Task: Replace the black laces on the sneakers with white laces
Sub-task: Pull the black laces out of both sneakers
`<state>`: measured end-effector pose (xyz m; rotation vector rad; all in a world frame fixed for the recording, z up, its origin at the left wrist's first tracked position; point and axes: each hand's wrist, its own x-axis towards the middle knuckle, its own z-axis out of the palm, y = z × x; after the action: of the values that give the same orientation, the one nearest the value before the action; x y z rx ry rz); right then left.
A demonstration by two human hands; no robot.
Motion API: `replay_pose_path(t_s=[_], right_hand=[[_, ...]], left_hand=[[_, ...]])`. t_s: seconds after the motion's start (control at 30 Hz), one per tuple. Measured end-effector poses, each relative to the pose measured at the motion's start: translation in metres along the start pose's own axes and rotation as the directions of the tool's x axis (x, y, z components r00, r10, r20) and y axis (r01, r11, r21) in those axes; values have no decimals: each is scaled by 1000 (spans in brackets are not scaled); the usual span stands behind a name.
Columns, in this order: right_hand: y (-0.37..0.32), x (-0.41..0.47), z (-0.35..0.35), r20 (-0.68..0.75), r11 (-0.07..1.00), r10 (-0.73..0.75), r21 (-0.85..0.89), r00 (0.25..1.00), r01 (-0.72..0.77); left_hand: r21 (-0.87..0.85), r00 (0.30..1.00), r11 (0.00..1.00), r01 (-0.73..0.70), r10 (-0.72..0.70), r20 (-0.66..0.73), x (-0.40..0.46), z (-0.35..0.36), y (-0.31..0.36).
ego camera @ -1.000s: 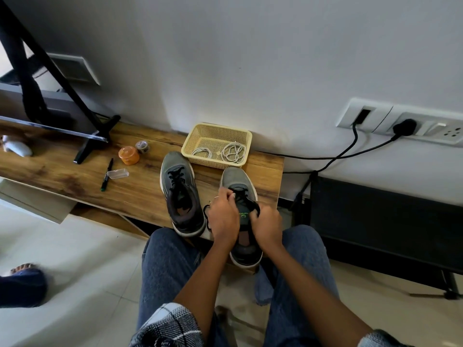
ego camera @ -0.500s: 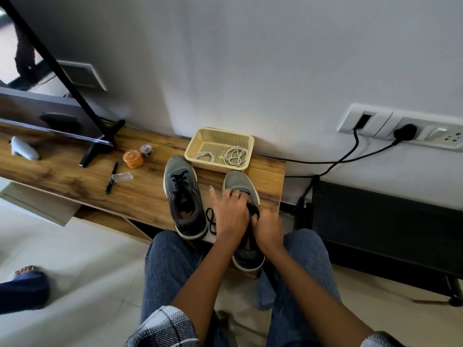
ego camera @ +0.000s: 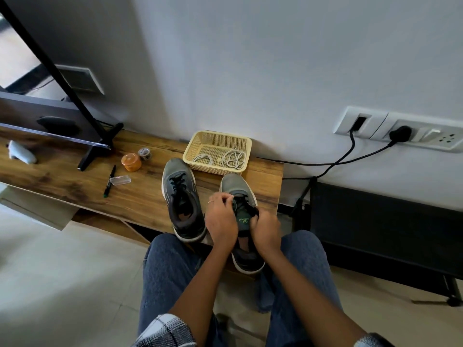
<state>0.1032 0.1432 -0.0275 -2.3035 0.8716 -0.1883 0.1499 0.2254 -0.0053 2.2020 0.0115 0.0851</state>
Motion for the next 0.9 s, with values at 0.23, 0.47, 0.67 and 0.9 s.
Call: replay_pose_path(t_s=[0.23,0.47,0.67,0.9], right_hand=[[3,1,0,-11,999,-11,-36,1000,11],[3,0,1,-11,997,-64,-52,998,63],[3,0,-2,-5,990,-112,-82,994,111],[5,-1,3,-38,992,-113,-60,993,110]], left_hand=[[-272,923,905,328,-368,-110,18,-8,12],[401,870,774,-491,406,280,15,-6,1],[502,783,602,-621,450,429,5,1,0],[562,819,605,-564,498,285,9,6,-3]])
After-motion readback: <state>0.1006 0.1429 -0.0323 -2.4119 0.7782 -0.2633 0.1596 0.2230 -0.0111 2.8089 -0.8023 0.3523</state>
